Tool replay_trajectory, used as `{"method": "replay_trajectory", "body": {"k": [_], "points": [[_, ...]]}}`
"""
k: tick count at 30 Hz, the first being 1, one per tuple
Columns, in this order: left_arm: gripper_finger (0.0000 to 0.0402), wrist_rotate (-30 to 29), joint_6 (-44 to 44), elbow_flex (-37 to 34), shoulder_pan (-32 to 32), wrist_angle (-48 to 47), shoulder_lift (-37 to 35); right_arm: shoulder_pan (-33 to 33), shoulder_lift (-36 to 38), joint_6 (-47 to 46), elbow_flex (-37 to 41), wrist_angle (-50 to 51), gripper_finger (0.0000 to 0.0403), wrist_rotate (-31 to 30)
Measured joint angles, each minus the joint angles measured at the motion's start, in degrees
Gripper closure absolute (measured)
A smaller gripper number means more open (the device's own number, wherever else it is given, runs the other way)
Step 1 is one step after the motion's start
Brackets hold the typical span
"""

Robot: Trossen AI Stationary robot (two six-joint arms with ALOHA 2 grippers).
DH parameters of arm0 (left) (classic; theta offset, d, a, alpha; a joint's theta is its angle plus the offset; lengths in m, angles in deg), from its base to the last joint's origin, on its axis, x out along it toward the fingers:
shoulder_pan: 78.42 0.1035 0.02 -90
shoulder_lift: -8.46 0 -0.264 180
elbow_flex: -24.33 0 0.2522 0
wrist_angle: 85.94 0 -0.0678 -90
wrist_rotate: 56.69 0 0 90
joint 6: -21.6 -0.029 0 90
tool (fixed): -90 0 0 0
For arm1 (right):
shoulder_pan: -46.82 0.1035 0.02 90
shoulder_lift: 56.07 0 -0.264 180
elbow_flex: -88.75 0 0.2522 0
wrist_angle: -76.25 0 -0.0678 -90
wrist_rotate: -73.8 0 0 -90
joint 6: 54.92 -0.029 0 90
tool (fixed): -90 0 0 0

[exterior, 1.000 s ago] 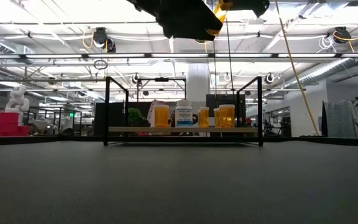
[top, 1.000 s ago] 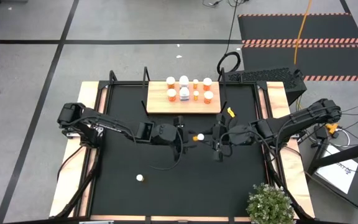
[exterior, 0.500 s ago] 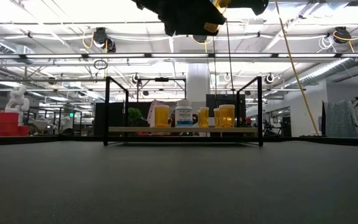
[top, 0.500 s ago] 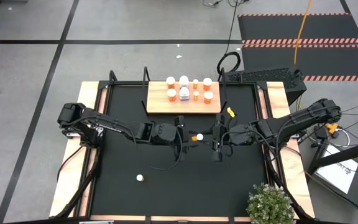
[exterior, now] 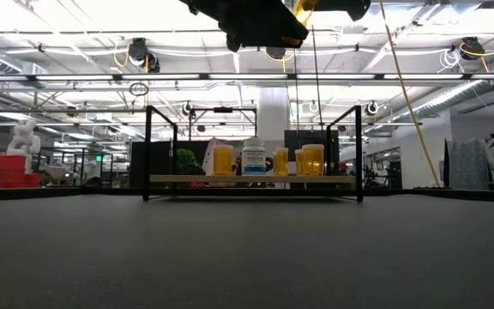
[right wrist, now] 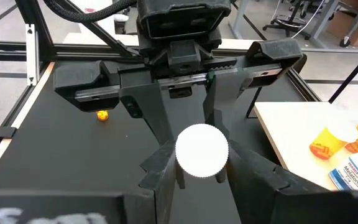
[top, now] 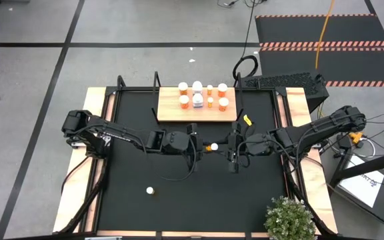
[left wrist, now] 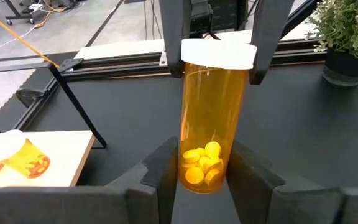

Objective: Pick and place medicine bottles onto shelf by color
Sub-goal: Put the right big orange pill bottle on the shelf

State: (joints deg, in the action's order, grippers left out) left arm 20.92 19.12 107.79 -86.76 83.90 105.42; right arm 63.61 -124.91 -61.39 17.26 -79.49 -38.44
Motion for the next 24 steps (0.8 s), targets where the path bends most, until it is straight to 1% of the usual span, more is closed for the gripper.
{"method": "replay_trajectory", "body": {"k": [4, 6, 8, 12, 18, 21, 24], "points": [[0.0284, -0.03, -0.07, 0.00, 0.00, 0.00, 0.00, 0.00, 0.00, 0.07, 0.00, 0.00, 0.0275, -0.04], [0.0285, -0.03, -0.04, 0.00, 0.00, 0.00, 0.00, 0.00, 0.00, 0.10, 0.00, 0.00, 0.0268, -0.10], [0.0285, -0.01, -0.02, 0.00, 0.00, 0.00, 0.00, 0.03, 0.02, 0.16, 0.00, 0.00, 0.0253, -0.33], [0.0285, -0.03, -0.04, 0.00, 0.00, 0.00, 0.00, 0.09, 0.48, 0.45, 0.00, 0.10, 0.0209, -1.95], [0.0285, -0.01, -0.11, 0.00, 0.00, -0.38, -0.76, 0.38, 1.01, 2.04, 0.00, 2.43, 0.0146, -1.67], [0.0284, -0.01, -0.16, 0.00, -0.35, -0.38, -2.12, 0.54, 1.07, 3.65, 0.08, 2.57, 0.0129, -1.70], [0.0284, -0.01, -0.22, 0.02, -1.04, -0.19, -3.56, 0.55, 0.96, 6.00, 2.01, -1.41, 0.0125, -1.65]]}}
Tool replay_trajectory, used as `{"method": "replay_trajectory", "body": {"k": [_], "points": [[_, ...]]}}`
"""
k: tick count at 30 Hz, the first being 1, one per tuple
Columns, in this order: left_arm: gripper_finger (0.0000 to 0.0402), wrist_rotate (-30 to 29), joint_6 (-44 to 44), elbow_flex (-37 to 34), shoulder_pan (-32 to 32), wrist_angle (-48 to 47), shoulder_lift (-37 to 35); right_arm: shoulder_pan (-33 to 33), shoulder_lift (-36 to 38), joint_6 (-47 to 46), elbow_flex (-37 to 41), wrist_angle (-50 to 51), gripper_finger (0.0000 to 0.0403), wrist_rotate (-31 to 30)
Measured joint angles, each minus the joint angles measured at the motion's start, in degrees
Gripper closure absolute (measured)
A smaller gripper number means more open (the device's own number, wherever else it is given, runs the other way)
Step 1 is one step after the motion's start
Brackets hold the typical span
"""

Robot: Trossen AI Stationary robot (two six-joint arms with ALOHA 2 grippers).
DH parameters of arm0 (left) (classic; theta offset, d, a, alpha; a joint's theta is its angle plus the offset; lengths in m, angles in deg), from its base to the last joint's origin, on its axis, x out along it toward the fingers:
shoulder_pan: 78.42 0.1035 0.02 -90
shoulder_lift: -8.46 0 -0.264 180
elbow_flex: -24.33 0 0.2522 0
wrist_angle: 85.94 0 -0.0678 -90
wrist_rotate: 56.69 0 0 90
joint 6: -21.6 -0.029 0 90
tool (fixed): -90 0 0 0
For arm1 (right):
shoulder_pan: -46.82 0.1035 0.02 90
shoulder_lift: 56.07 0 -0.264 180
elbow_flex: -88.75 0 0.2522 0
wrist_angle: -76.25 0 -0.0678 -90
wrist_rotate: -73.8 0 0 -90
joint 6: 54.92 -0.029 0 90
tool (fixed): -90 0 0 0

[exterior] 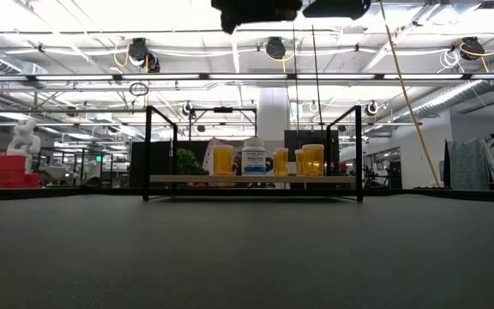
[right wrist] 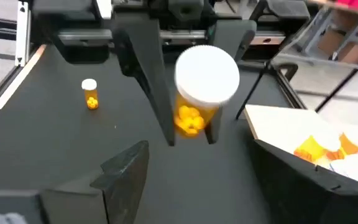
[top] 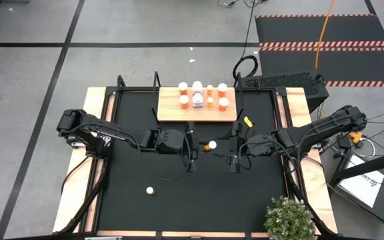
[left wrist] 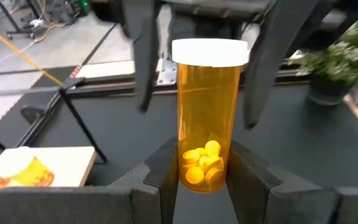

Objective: Pick and place medicine bottles onto shelf by color
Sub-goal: Put the right big orange pill bottle on the shelf

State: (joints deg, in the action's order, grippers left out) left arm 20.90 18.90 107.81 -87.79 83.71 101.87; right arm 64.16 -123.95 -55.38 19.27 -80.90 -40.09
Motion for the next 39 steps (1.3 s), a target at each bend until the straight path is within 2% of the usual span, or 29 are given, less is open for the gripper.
{"method": "replay_trajectory", "body": {"k": [3, 7, 11, 15, 39], "points": [[0.0284, 0.02, -0.49, 0.00, -0.82, 1.10, -0.78, -0.02, -0.05, 3.23, 2.26, -8.13, 0.0132, 1.06], [0.0284, -0.06, -2.65, 0.00, -1.74, 2.46, -0.97, 0.00, 0.00, 6.83, 4.95, -18.99, 0.0152, 6.15], [0.0284, -0.11, -2.79, 0.00, -2.00, 3.68, -0.95, 0.00, 0.01, 7.31, 6.61, -25.47, 0.0175, 8.94], [0.0284, -0.10, -2.54, -0.02, -2.00, 5.25, -0.90, -0.19, -0.14, 7.07, 6.89, -25.71, 0.0196, 10.43], [0.0283, 0.14, -1.64, -0.02, -2.16, 7.05, -0.88, -0.95, -1.34, 6.46, 6.91, -28.12, 0.0292, 10.24]]}}
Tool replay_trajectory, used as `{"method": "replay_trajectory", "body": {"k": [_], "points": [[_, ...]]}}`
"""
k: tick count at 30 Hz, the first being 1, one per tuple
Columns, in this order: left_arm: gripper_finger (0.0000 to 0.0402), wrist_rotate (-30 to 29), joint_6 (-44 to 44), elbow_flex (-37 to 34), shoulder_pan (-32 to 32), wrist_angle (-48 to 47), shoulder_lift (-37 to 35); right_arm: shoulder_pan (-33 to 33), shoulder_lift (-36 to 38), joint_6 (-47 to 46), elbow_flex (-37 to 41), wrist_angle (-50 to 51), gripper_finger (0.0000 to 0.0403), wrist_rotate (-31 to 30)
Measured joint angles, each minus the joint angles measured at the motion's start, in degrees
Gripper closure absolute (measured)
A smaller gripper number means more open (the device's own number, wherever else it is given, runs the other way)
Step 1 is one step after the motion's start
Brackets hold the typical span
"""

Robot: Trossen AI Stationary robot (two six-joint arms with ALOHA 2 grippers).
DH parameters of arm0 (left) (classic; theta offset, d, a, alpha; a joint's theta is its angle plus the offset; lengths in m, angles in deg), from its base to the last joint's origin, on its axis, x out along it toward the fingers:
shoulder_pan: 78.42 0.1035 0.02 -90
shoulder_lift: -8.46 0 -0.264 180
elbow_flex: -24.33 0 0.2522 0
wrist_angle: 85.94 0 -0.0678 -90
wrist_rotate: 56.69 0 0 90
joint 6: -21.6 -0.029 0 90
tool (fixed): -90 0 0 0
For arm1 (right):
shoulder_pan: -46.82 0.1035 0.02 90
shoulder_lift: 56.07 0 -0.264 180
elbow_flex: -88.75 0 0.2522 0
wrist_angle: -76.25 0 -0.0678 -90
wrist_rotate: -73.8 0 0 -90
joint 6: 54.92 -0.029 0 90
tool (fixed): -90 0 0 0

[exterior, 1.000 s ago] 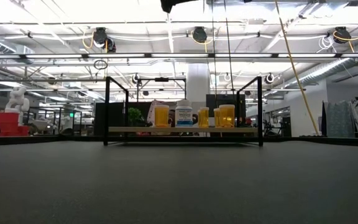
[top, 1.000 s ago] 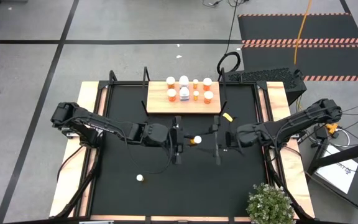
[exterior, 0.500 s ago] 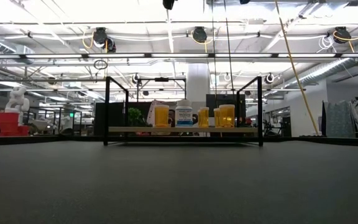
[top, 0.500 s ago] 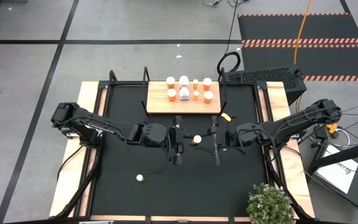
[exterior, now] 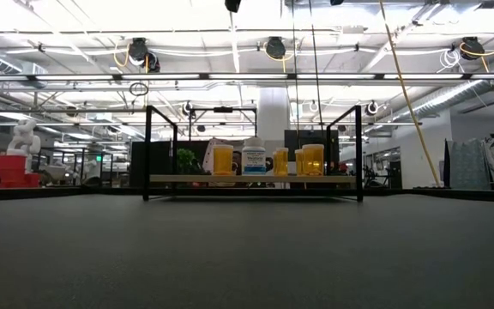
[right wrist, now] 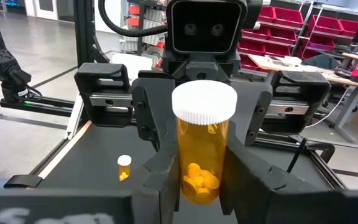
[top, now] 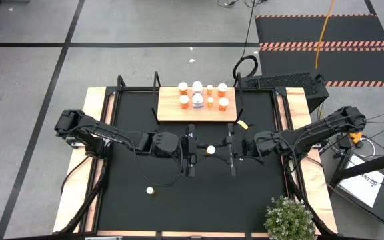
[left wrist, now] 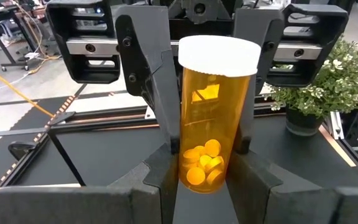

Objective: Pick and place medicine bottles onto shelf by color
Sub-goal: Put the right big orange pill bottle on the shelf

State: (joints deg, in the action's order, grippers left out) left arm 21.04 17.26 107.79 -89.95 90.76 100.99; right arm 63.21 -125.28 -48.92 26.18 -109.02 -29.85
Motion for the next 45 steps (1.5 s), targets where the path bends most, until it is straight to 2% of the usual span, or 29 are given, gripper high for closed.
{"method": "replay_trajectory", "body": {"k": [8, 11, 21, 26, 32, 37, 41, 45], "points": [[0.0283, 0.20, 0.20, 0.00, -0.60, 0.04, 0.02, 0.01, -0.02, 0.07, 0.00, 0.09, 0.0301, 0.15], [0.0272, 0.21, 0.20, 0.00, -0.72, -0.39, 0.02, 0.01, -0.04, 0.07, -0.02, 0.25, 0.0301, 0.18], [0.0134, 0.28, 1.38, 0.02, -1.35, -2.85, 0.02, -0.20, -0.07, -1.14, 0.00, 2.09, 0.0301, 0.09], [0.0093, -0.35, 2.66, 0.11, -1.35, -7.19, -2.47, -1.33, -0.07, -5.78, 0.00, 4.42, 0.0301, 0.06], [0.0091, -2.34, 7.21, 0.11, -1.35, -18.64, -8.35, -3.65, -0.07, -12.43, 0.00, 11.52, 0.0301, 0.01], [0.0109, -2.99, 8.88, 0.73, -0.97, -22.01, -12.12, -5.44, -1.70, -16.31, 0.00, 14.24, 0.0301, 0.06], [0.0125, -3.04, 9.06, 7.97, 0.12, -32.56, -11.34, -6.68, -3.83, -16.89, -0.01, 13.27, 0.0301, 0.38], [0.0135, -3.11, 7.86, 16.10, 1.35, -43.83, -7.32, -8.13, -5.76, -16.89, 0.00, 13.27, 0.0300, 0.39]]}}
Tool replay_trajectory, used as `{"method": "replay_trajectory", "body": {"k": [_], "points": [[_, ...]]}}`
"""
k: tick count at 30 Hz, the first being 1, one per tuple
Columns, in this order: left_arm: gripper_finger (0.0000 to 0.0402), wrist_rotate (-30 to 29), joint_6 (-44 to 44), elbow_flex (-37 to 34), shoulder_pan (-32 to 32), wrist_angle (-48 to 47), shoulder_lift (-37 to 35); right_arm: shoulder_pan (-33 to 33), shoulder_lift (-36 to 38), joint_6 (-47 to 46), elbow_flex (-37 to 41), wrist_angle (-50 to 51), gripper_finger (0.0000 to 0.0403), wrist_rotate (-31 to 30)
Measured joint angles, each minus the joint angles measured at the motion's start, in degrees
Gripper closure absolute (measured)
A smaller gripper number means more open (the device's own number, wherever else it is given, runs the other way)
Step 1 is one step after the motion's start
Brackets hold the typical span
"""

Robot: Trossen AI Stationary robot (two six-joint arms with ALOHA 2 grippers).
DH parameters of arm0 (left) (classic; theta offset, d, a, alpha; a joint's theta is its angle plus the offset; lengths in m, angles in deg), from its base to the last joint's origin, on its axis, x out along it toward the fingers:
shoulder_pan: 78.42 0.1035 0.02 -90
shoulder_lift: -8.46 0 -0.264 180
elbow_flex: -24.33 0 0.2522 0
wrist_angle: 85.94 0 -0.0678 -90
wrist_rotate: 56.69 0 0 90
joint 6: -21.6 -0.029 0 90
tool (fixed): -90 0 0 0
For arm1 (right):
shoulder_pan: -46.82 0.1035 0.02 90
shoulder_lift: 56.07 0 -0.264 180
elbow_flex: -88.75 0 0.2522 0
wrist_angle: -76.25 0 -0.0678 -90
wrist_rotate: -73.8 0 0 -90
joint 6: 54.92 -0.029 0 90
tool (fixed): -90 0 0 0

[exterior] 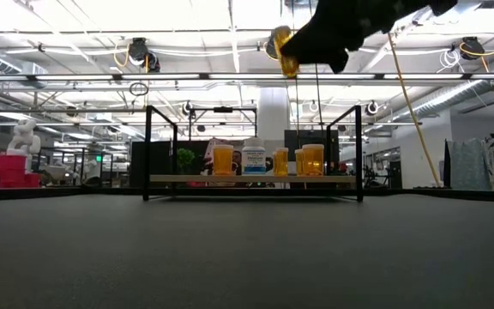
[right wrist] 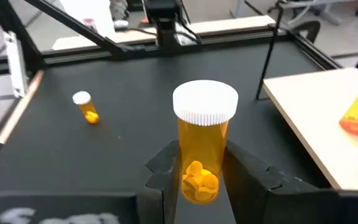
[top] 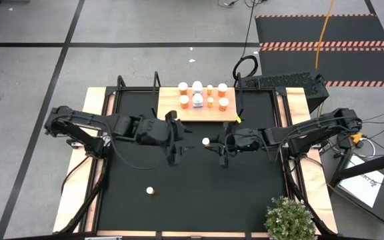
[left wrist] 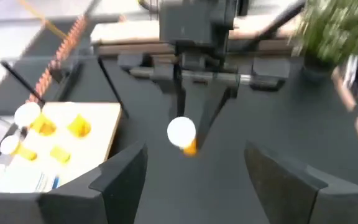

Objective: Pick and place medicine bottles onto shelf by color
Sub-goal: Put the right big orange pill bottle on the shelf

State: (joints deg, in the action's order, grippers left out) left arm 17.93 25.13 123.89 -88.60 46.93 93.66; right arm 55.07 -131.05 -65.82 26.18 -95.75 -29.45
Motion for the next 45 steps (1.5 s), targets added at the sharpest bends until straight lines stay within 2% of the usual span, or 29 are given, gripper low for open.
{"method": "replay_trajectory", "body": {"k": [6, 13, 21, 28, 34, 45], "points": [[0.0138, 4.68, -2.70, 9.96, 2.15, -10.87, 6.99, -1.64, -1.69, -0.44, 0.00, 0.49, 0.0300, 2.79], [0.0136, 5.08, -8.66, 16.64, 3.72, -18.93, 15.23, -2.00, -3.05, -0.46, -0.07, 0.04, 0.0300, 3.08], [0.0135, 6.27, -12.14, 16.90, 5.43, -19.04, 19.61, -1.95, -3.11, -0.46, -0.02, 0.57, 0.0300, 4.46], [0.0135, 6.54, -12.69, 16.66, 5.88, -17.50, 19.85, -1.95, -3.11, -0.06, -0.03, 0.87, 0.0300, 4.52], [0.0135, 11.05, -13.24, 16.62, 6.38, -16.01, 20.38, -1.95, -3.11, 1.95, -0.02, 0.79, 0.0300, 4.55], [0.0135, 11.09, -13.89, 16.53, 6.61, -14.87, 20.59, -1.95, -3.11, 2.60, -0.03, 0.70, 0.0300, 4.57]]}}
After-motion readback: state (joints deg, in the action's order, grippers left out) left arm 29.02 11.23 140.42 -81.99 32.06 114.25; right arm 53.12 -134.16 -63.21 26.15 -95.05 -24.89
